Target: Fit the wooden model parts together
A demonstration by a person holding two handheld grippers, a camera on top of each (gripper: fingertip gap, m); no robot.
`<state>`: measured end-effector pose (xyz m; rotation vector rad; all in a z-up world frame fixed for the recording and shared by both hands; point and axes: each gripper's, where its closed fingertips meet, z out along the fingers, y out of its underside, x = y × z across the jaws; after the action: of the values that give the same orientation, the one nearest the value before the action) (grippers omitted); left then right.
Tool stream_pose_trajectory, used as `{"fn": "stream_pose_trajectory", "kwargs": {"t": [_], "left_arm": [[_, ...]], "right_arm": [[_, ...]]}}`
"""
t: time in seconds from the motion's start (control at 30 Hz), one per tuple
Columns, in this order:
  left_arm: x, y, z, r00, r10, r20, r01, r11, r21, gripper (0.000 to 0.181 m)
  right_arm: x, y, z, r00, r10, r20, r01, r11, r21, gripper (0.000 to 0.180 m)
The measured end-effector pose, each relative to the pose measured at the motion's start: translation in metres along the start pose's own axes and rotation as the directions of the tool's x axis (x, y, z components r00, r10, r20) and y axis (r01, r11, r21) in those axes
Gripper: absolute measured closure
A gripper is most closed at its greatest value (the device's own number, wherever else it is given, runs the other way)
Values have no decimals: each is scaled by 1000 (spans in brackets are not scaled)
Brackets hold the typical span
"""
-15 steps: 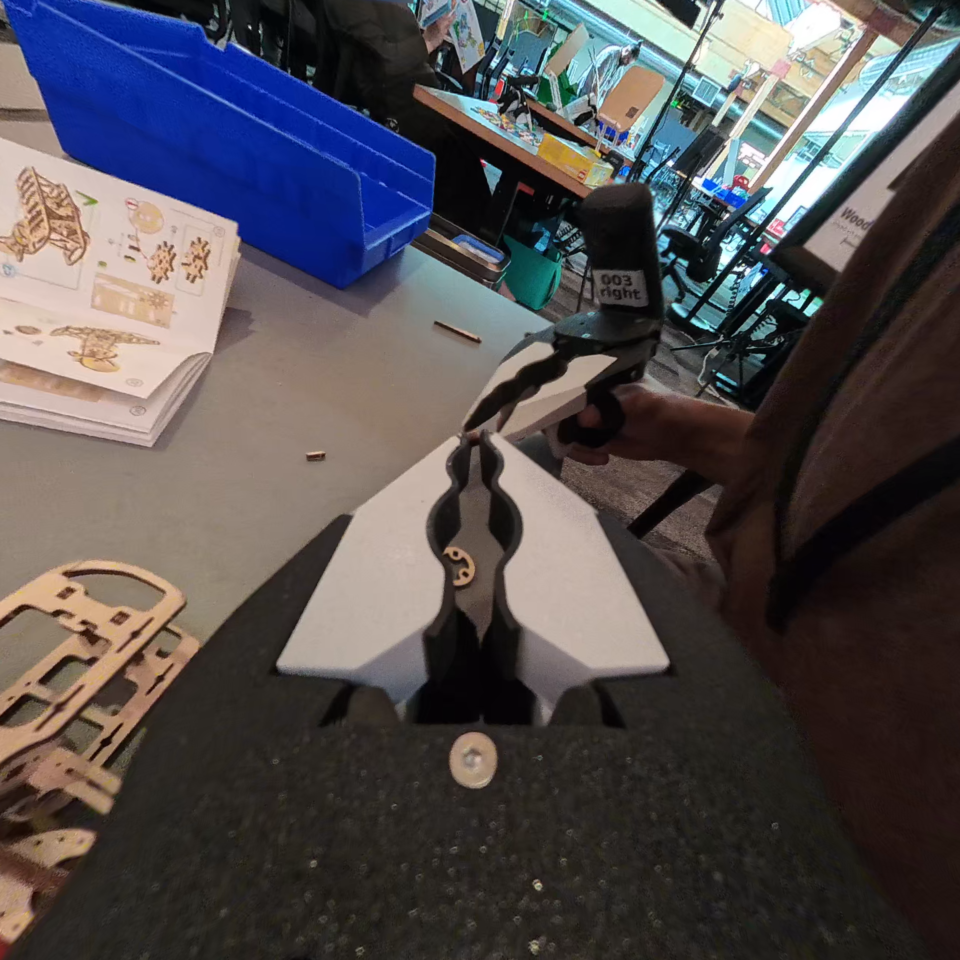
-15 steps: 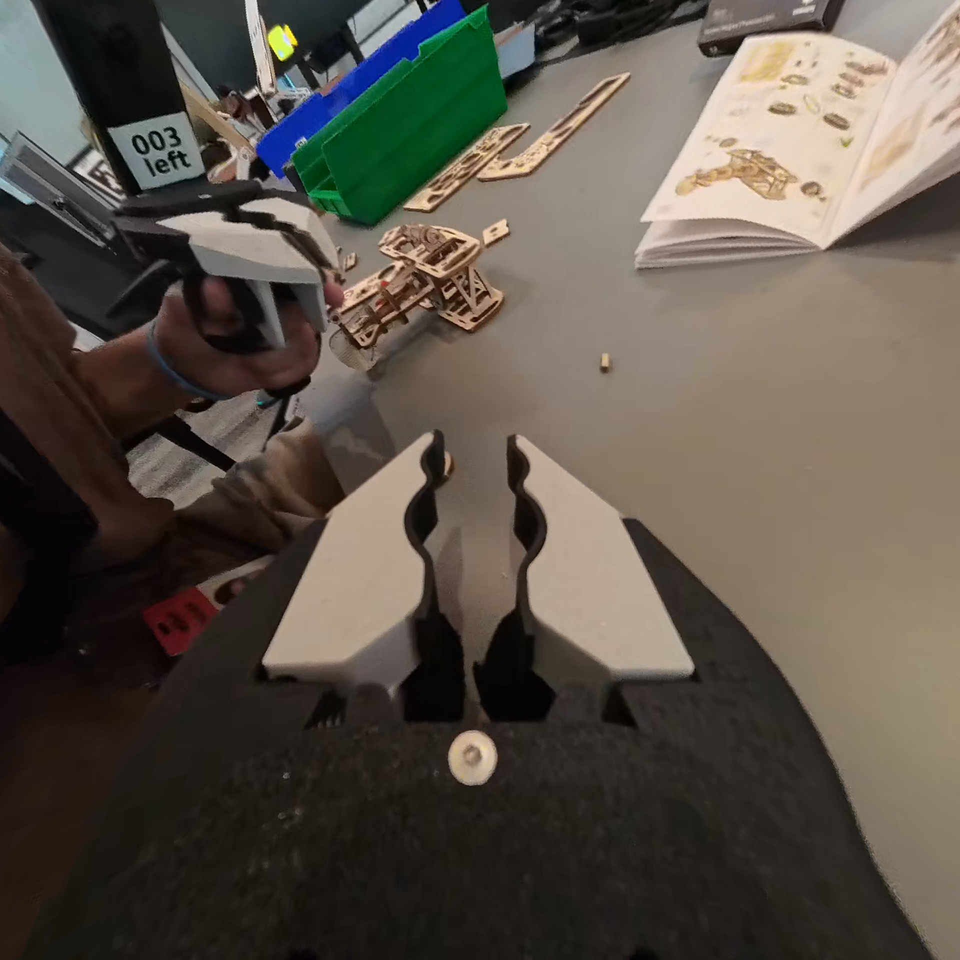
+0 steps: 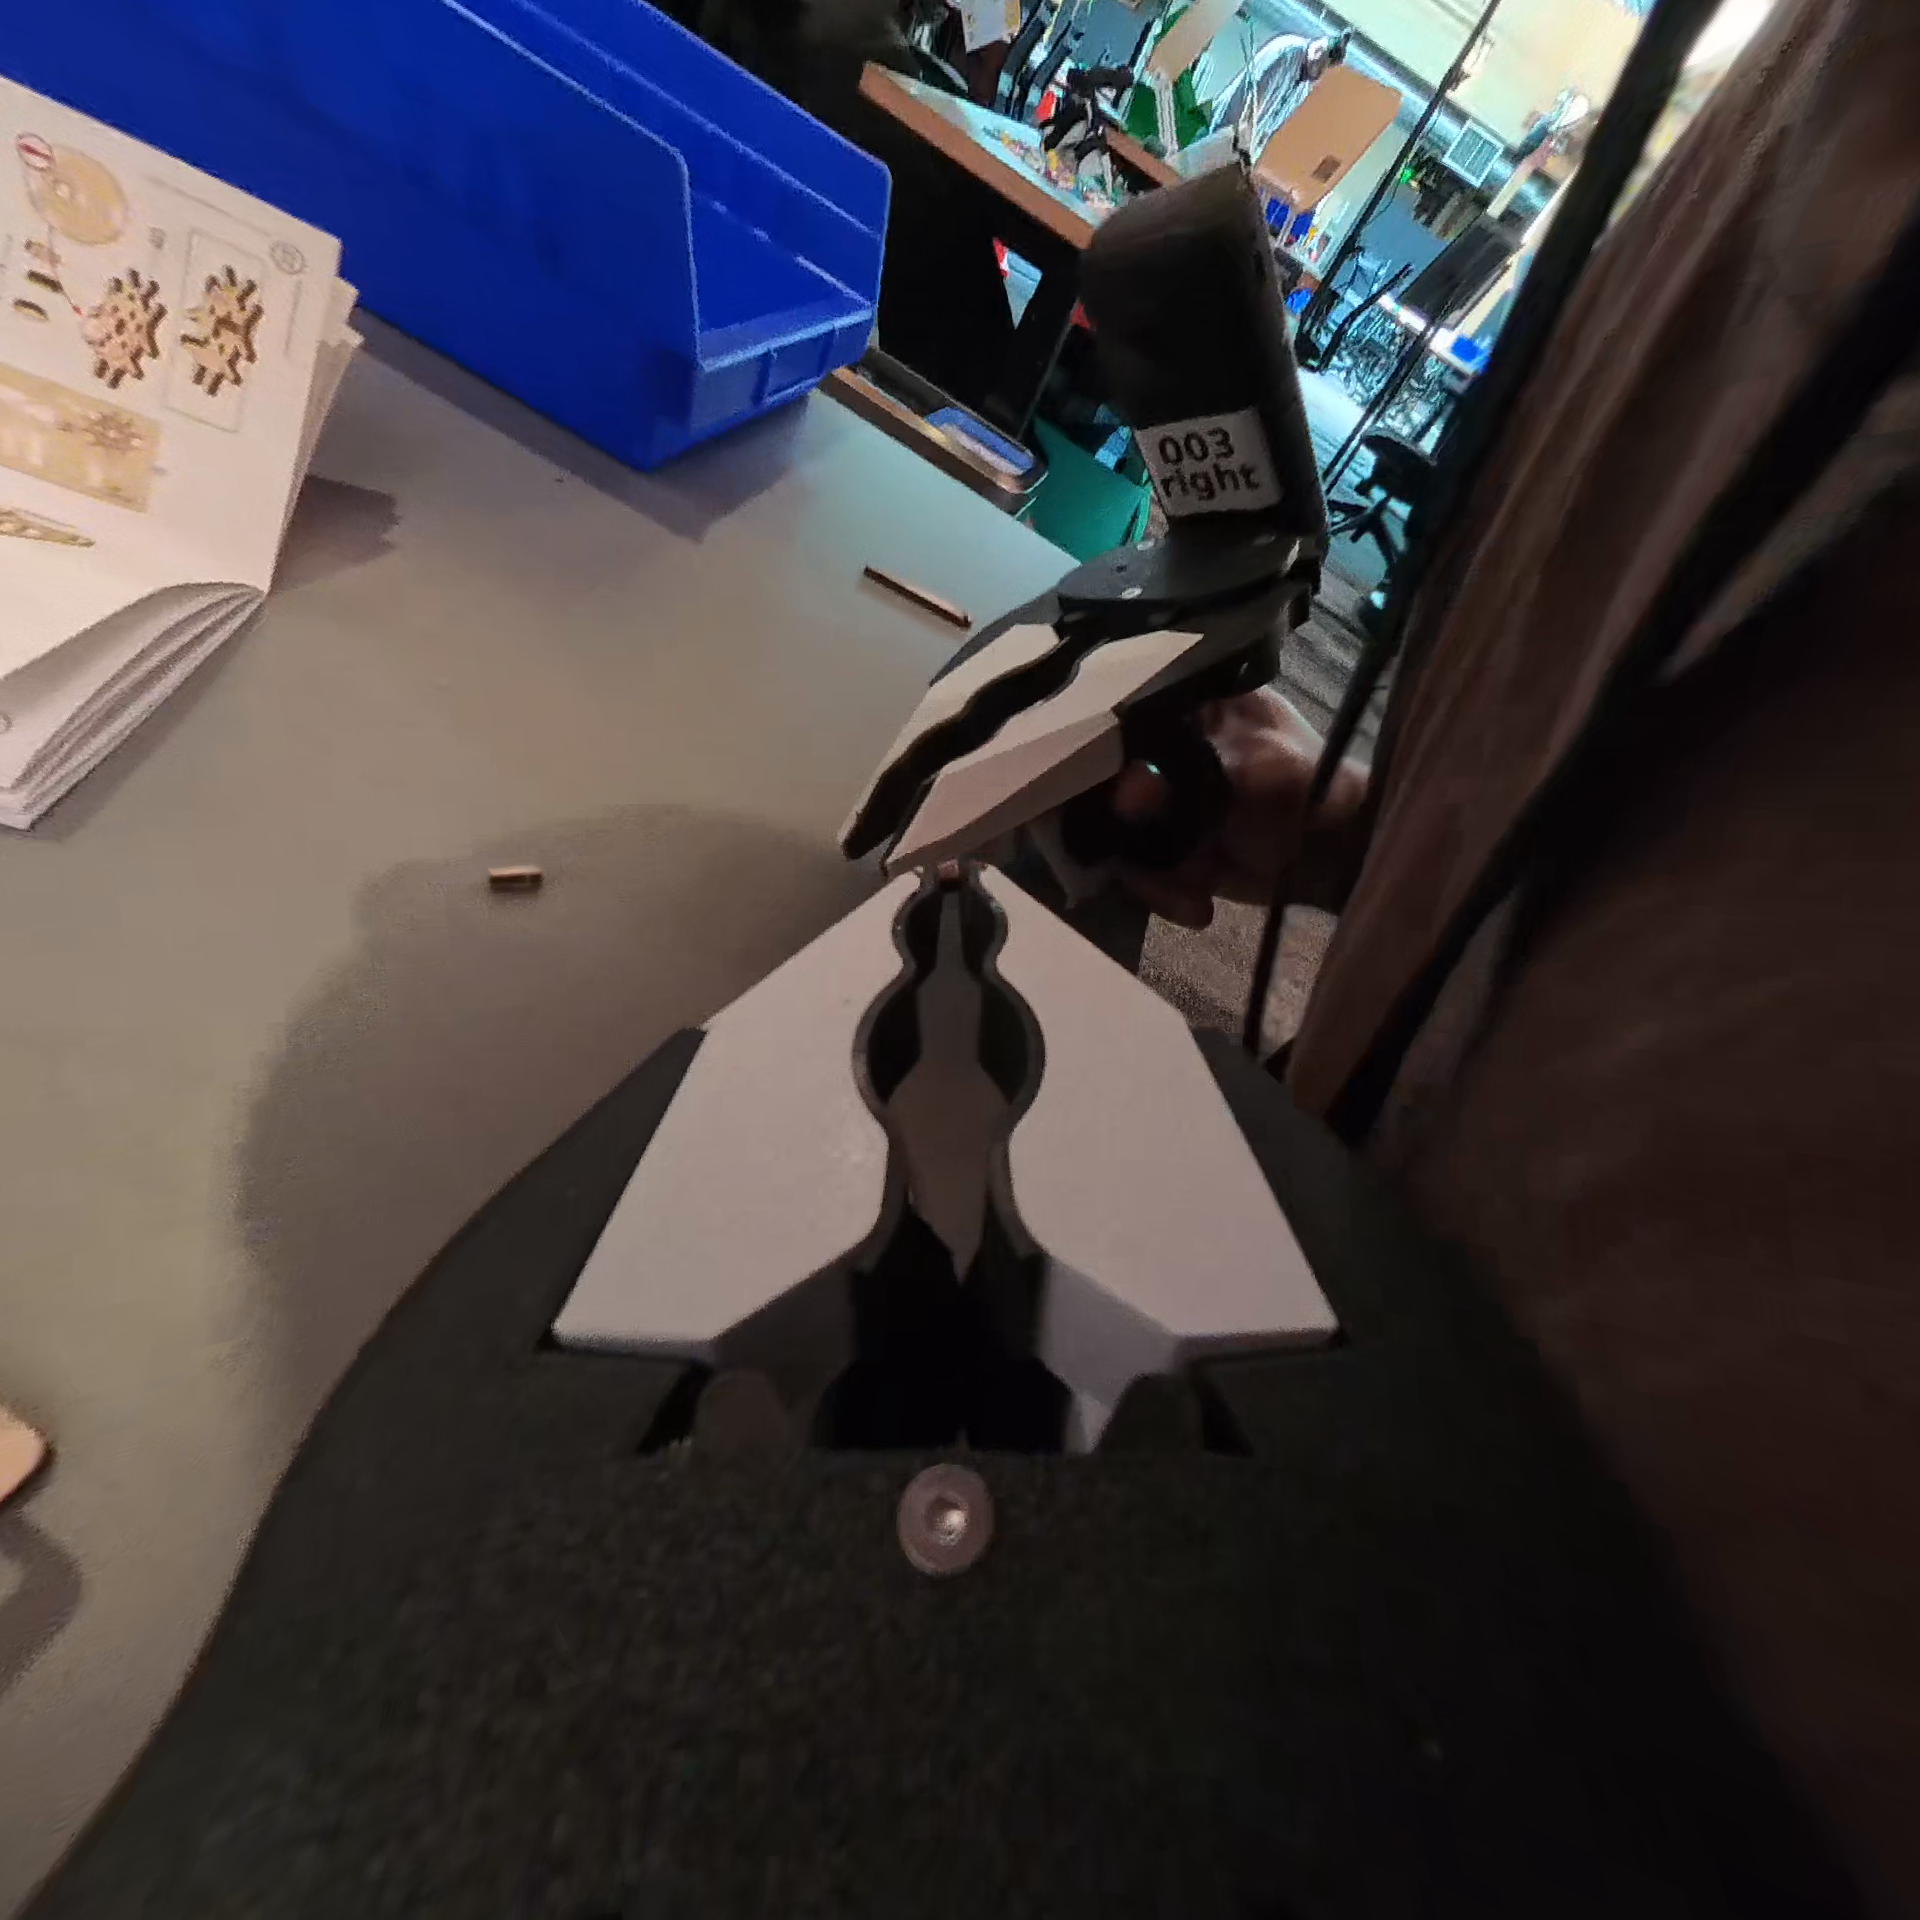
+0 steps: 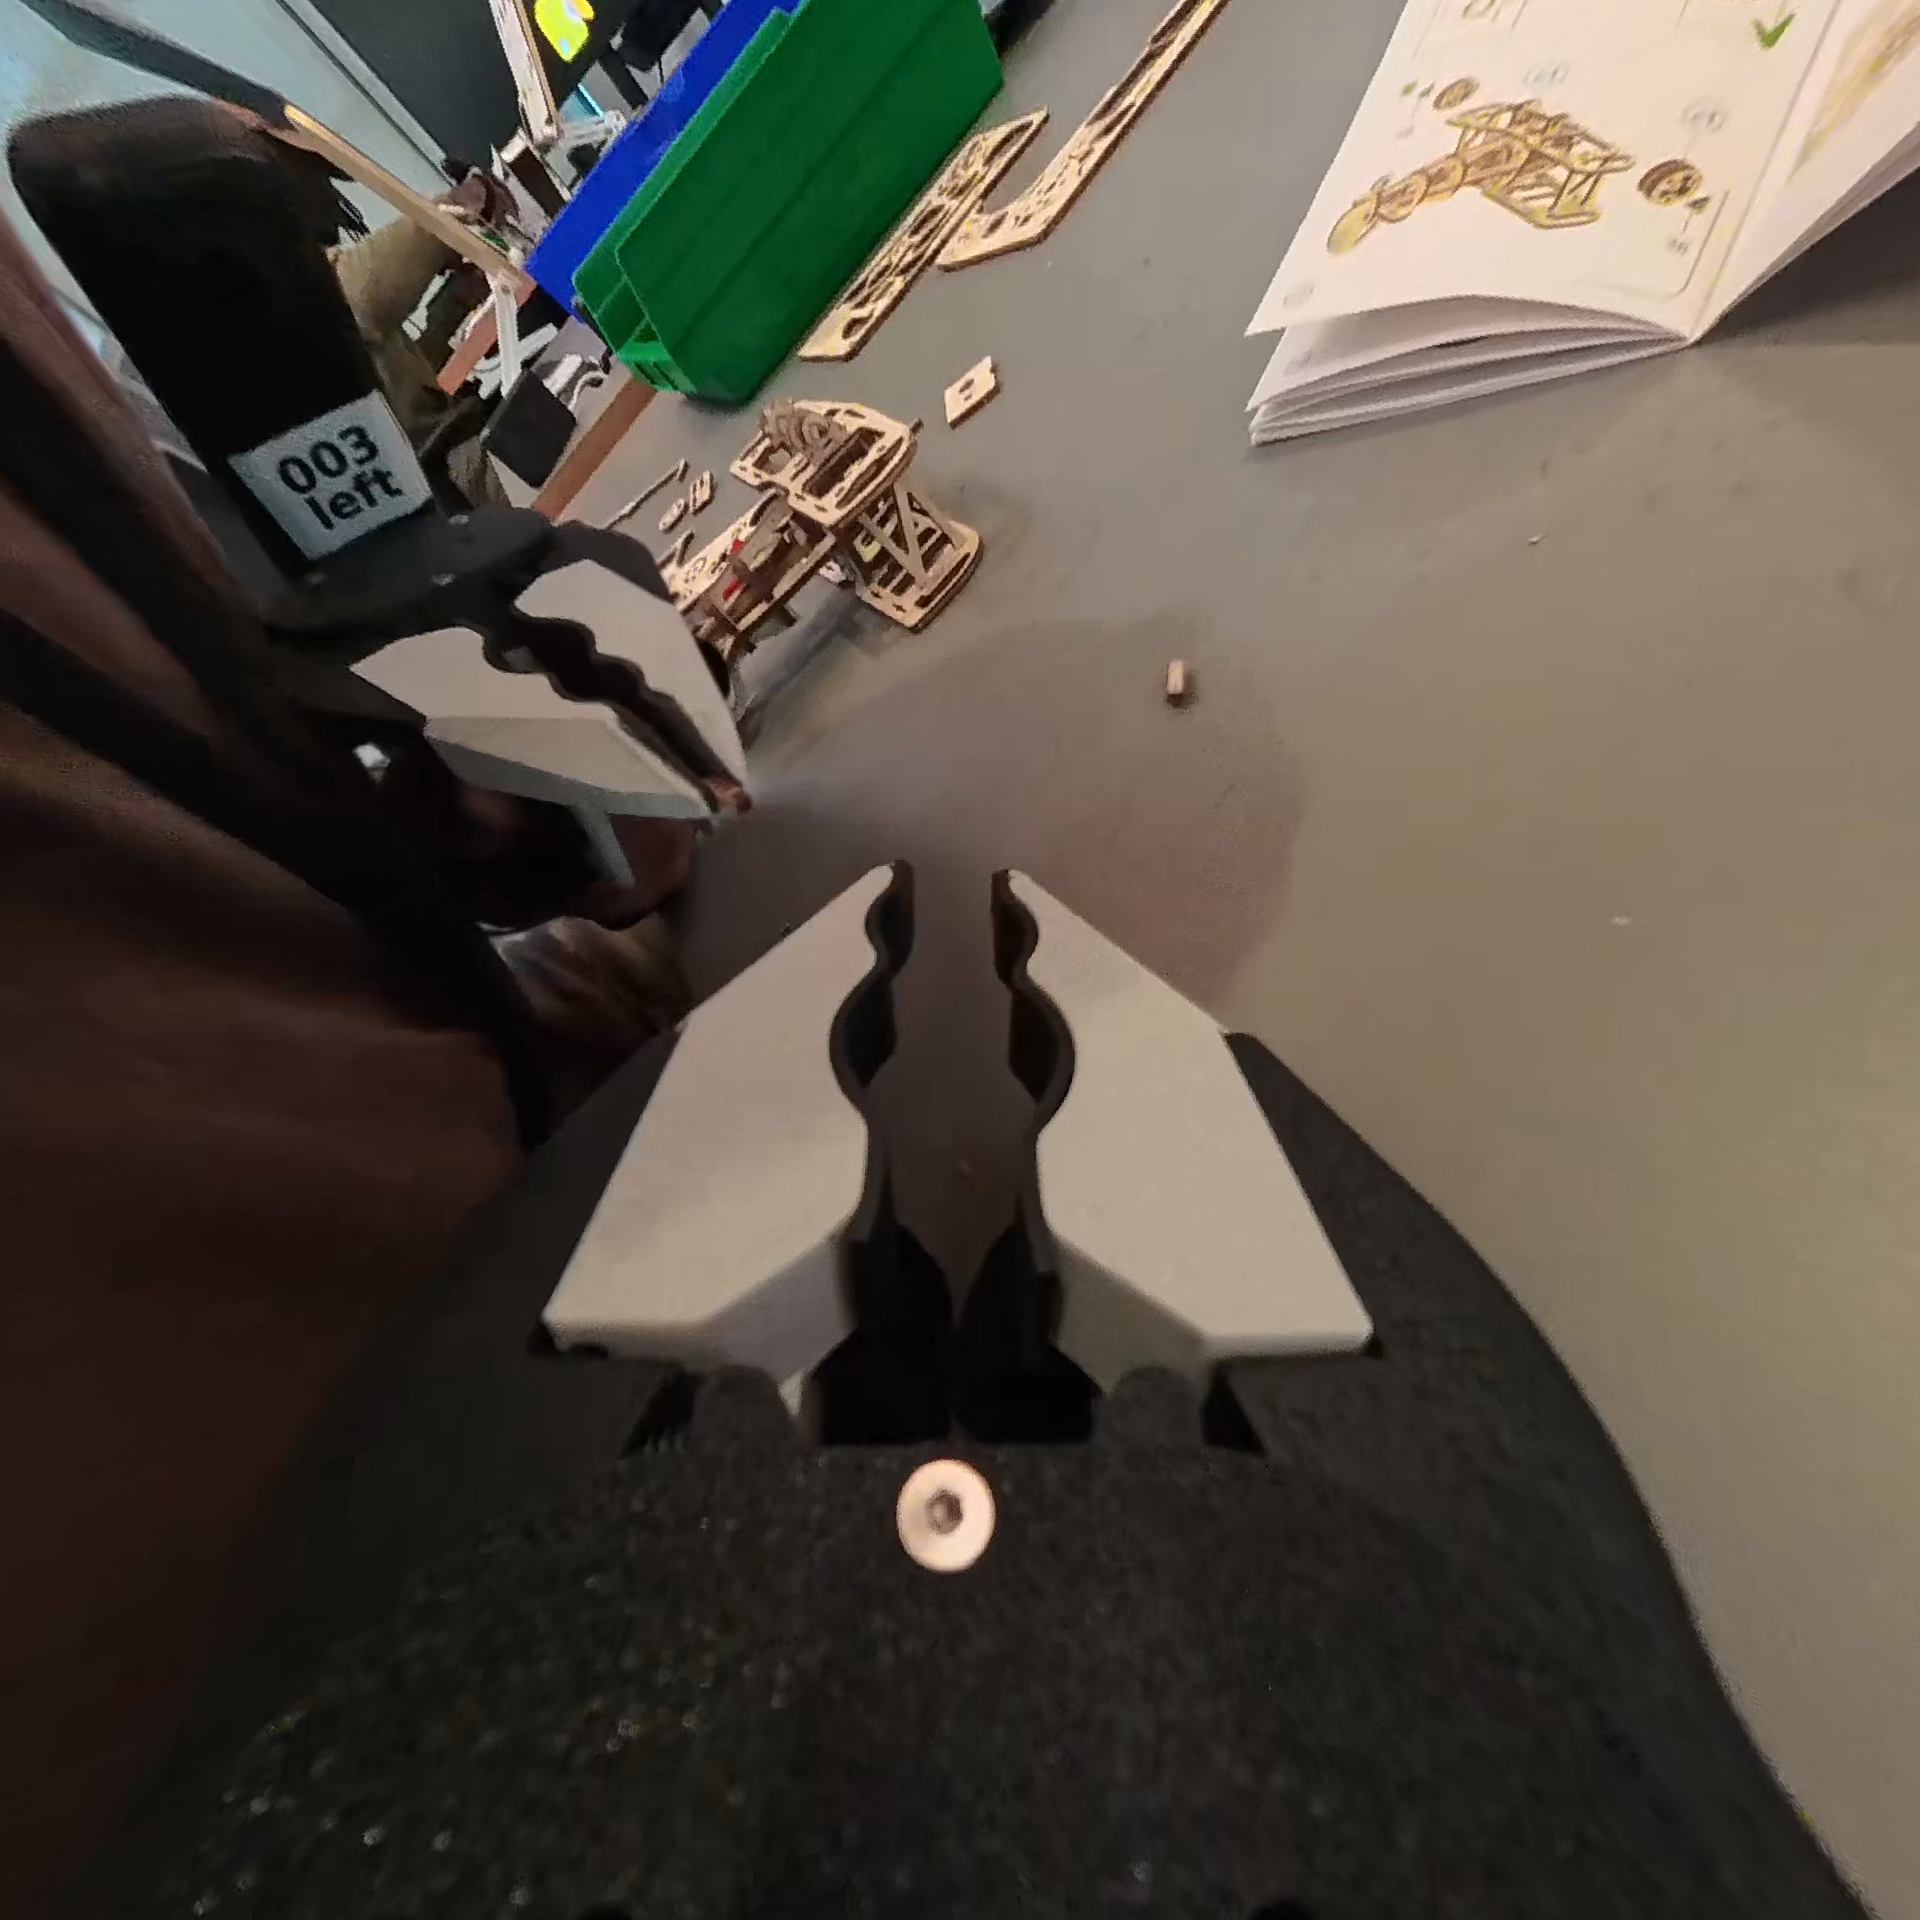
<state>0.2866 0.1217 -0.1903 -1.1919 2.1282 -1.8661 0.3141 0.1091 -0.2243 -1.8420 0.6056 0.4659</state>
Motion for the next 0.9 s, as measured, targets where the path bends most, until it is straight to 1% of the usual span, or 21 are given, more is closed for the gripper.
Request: {"fn": "stream_pose_trajectory", "kwargs": {"t": [0.2,0.47,0.7,0.9], "left_arm": [[1,0,1,1000,-3,-19,3,1000,-3,179],[1,0,2,1000,-10,-24,10,1000,0,179],[6,3,4,999,29,-28,-29,999,-24,179],[6,4,5,999,27,-34,-28,999,-30,180]], "right_arm": [[1,-5,-3,1000,14,5,-14,999,33,166],[3,-3,-1,1000,21,-6,-20,1000,18,165],[3,-3,-1,1000,21,-10,-21,1000,22,165],[4,-3,-1,1000,22,-17,-22,1000,19,165]]}}
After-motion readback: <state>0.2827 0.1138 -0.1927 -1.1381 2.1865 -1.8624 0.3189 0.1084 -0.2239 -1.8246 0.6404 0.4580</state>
